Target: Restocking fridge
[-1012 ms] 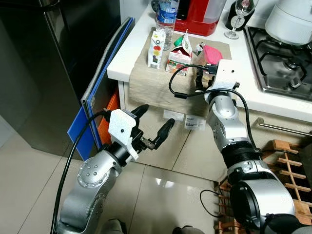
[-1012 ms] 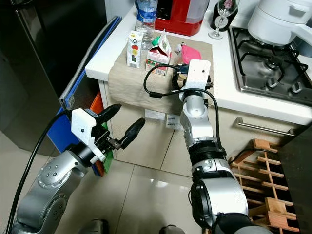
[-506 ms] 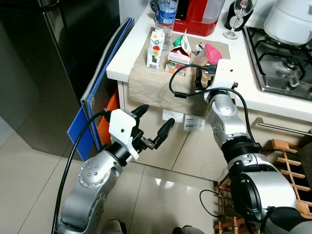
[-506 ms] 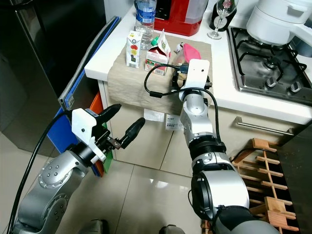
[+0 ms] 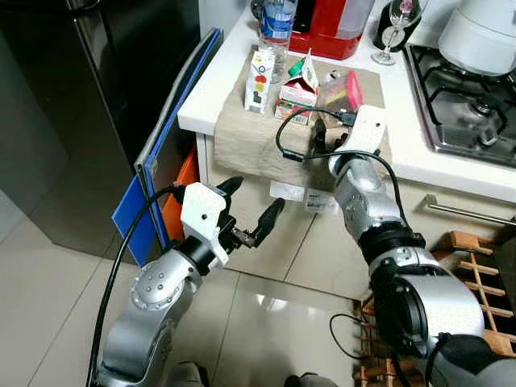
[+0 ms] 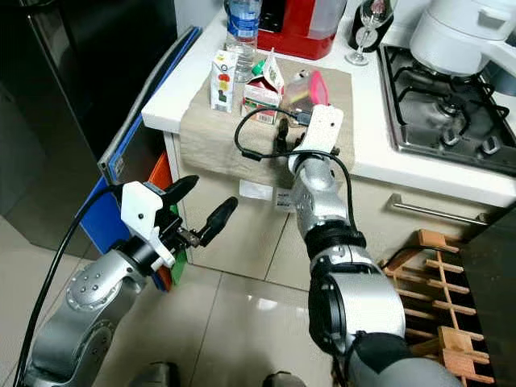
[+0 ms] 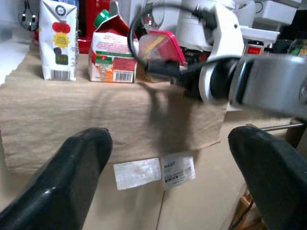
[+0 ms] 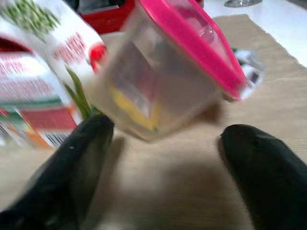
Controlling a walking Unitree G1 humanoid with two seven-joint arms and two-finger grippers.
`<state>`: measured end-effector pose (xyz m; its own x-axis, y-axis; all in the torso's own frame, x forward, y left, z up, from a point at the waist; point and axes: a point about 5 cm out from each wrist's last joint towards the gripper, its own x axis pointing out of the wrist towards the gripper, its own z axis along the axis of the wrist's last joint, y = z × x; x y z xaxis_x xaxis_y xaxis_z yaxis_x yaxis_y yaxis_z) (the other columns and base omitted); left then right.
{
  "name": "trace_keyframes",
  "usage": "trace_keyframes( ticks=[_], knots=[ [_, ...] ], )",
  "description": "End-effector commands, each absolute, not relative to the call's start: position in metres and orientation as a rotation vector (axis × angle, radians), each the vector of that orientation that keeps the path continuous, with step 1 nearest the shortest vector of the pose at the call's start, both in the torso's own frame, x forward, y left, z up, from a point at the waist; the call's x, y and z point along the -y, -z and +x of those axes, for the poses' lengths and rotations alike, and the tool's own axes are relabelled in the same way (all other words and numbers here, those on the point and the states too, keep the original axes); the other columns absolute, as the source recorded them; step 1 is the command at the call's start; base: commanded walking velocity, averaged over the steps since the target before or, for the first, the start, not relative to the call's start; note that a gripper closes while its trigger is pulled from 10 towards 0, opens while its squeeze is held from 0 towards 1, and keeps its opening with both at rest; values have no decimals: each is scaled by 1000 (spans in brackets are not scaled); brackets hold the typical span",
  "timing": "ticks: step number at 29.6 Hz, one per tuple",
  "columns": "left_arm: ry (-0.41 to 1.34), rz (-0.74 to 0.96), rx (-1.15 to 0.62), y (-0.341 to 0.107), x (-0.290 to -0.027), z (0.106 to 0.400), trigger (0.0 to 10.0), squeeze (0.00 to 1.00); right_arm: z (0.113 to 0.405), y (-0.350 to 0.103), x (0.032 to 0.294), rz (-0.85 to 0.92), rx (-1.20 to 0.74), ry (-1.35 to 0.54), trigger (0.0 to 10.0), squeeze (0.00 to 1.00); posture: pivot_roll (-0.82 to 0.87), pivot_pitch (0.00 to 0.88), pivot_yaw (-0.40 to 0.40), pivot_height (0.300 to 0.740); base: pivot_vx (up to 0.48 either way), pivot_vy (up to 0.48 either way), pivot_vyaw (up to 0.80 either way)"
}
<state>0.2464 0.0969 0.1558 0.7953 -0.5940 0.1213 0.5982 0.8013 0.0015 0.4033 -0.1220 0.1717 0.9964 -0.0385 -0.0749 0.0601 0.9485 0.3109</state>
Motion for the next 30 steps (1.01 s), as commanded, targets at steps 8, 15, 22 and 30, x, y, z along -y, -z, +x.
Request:
trace_keyframes(
  ticks=[8,15,22,30],
  knots=[
    [637,-24,131,-157,-94,249,10000,0,406,-177,126,323,-50,48,0,0,109,61,-103,740,0,0,0],
    [633,-30,136,-158,-92,252,10000,0,406,-190,133,183,64,64,0,0,104,62,-103,740,0,0,0],
    [631,-38,138,-158,-91,253,10000,0,405,-202,135,64,162,43,0,0,101,59,-102,740,0,0,0],
    [496,-4,113,-153,-104,257,10000,0,386,-211,147,-119,320,25,0,0,92,33,-112,740,0,0,0]
  ],
)
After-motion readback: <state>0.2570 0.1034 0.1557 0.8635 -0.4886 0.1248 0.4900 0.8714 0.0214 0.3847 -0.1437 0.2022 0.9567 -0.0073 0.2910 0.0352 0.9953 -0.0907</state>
